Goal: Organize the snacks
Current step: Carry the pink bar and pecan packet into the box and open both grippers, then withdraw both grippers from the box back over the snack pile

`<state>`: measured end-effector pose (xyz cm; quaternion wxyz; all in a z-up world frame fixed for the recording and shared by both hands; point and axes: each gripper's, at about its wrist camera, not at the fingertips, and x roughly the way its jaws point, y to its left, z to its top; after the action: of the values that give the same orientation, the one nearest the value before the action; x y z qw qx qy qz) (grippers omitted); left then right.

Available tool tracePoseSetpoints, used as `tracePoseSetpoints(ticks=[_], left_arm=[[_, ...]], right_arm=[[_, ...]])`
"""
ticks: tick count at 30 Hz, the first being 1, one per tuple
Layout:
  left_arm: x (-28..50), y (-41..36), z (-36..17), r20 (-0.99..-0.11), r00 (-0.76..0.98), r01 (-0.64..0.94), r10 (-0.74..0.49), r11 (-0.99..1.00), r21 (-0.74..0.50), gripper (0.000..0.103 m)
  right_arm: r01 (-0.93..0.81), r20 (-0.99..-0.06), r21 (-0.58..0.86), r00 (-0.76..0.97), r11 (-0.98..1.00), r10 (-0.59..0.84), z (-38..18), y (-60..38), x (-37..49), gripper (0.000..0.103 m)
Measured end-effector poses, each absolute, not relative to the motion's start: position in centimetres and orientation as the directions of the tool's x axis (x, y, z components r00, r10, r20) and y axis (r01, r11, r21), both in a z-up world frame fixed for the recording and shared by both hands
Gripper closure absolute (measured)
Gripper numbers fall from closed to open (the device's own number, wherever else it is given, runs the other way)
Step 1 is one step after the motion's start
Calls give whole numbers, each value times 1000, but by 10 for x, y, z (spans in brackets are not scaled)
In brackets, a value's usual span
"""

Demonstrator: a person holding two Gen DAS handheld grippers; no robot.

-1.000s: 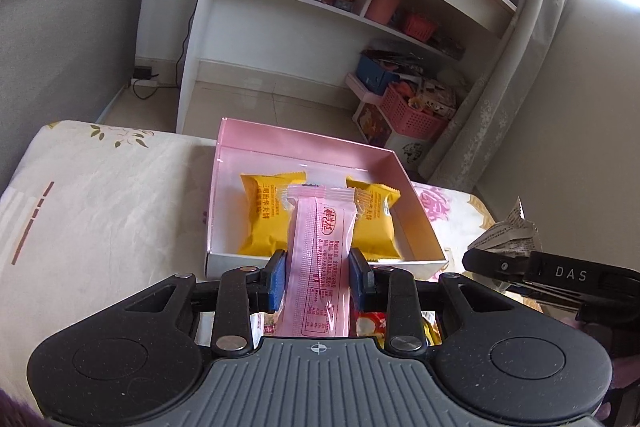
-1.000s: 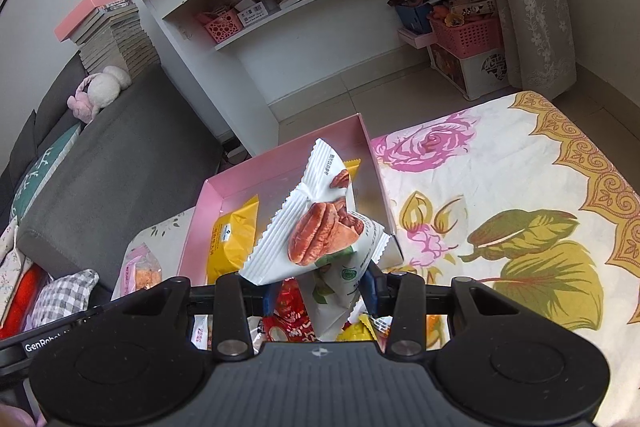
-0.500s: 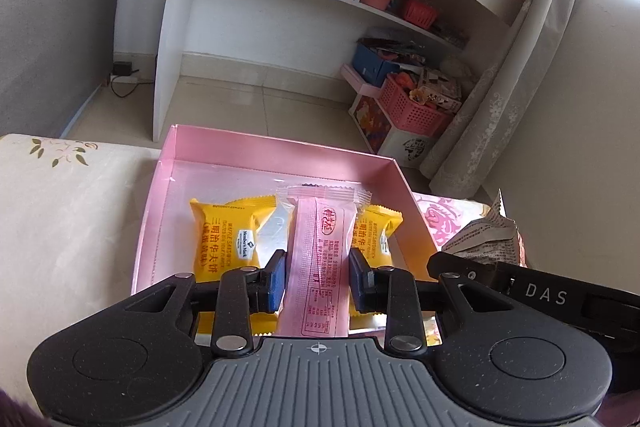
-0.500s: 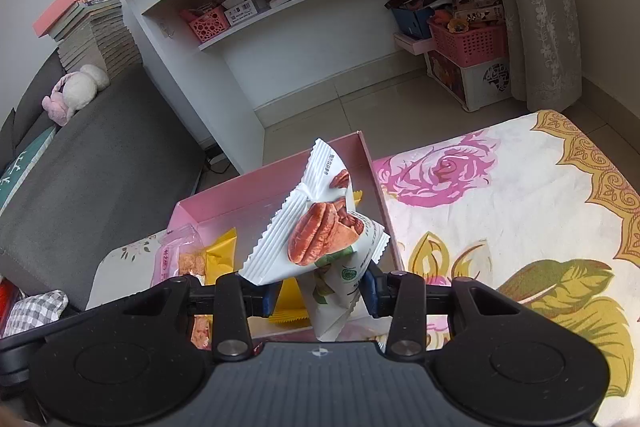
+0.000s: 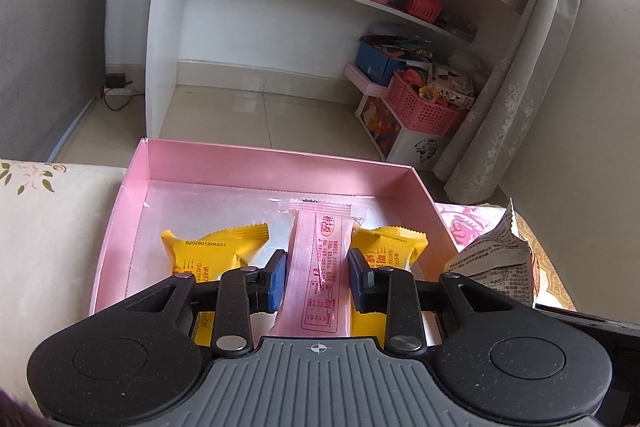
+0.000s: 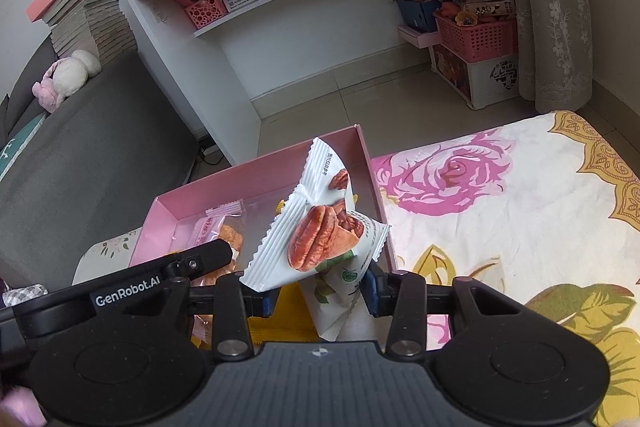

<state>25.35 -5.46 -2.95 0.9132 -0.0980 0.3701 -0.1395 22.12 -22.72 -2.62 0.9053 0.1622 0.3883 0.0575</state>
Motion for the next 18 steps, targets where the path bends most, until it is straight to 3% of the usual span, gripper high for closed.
tracePoseSetpoints(ticks=[4, 7, 8, 11, 13, 18], left_arm=[[254, -55, -29, -643, 696, 189, -319, 946, -264, 71], [252, -55, -28, -643, 694, 198, -324, 944, -262, 70], [252, -56, -27, -646, 692, 198, -323, 945, -261, 66], [247, -53, -24, -645, 697, 191, -314, 948, -254, 51], [244, -50, -20, -646, 697, 190, -313, 948, -254, 49], [229, -40, -9, -646, 692, 198, -323, 945, -260, 30]], right_arm=[[9, -692, 335, 681, 942, 240, -27, -225, 224, 66], [22, -695, 343, 678, 939, 238, -27, -227, 224, 49], [27, -692, 347, 682, 937, 237, -26, -228, 223, 44], [34, -689, 353, 686, 935, 235, -22, -232, 220, 41], [37, -687, 350, 689, 936, 230, -19, -233, 217, 36], [44, -683, 337, 699, 941, 212, -10, -236, 206, 23]])
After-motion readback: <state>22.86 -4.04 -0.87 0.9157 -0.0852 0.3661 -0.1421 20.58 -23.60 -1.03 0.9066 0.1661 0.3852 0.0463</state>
